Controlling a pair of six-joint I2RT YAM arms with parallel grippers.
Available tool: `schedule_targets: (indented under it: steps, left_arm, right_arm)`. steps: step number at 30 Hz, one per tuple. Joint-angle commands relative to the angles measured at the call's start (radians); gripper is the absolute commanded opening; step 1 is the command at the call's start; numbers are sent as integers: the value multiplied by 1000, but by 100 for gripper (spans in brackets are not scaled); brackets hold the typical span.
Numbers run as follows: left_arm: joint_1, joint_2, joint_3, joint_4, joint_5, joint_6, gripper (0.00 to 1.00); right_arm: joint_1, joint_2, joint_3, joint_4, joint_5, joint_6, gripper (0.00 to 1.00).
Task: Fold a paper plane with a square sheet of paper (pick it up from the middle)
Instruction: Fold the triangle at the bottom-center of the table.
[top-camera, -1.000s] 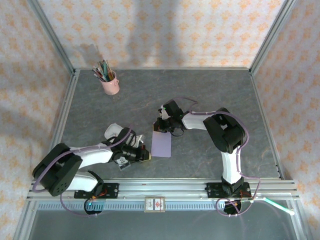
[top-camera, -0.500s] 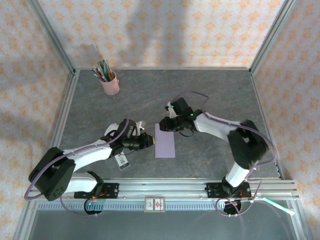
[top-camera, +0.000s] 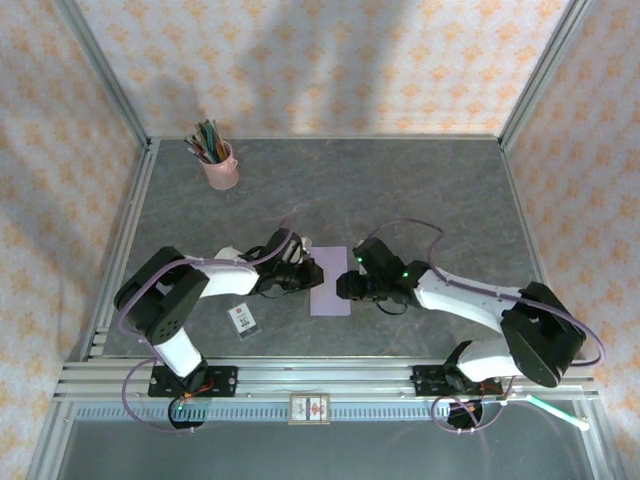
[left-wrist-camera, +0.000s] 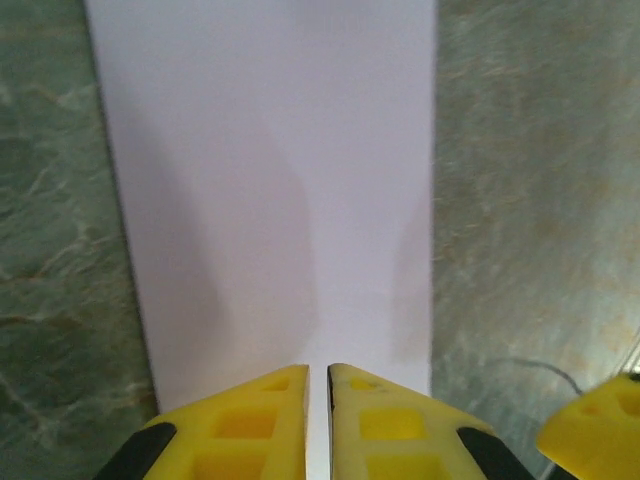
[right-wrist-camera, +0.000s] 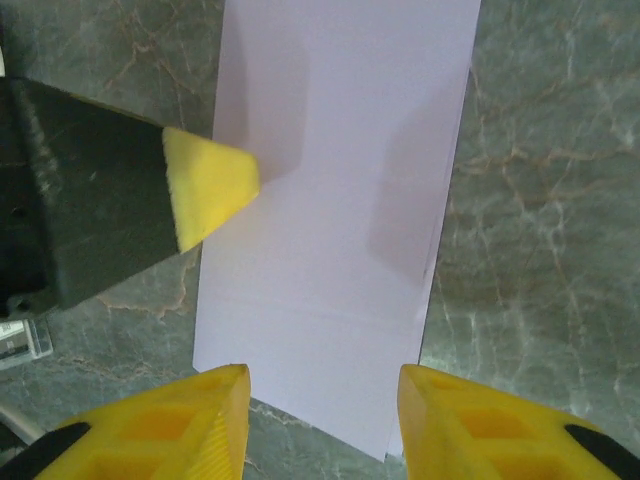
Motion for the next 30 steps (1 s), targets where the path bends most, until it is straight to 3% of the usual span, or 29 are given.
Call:
schedule_targets:
  steps: [1, 10, 30]
  left_arm:
    - [-1, 18, -2, 7, -17, 34, 15]
    - [-1, 23, -48, 28, -18, 26, 15]
    - [-2, 21, -66, 30, -15, 29, 15]
  right_arm:
    - [18, -16, -40, 97, -9, 94, 43]
    - [72, 44, -77, 157, -29, 117, 43]
    - [77, 110, -84, 208, -26, 107, 44]
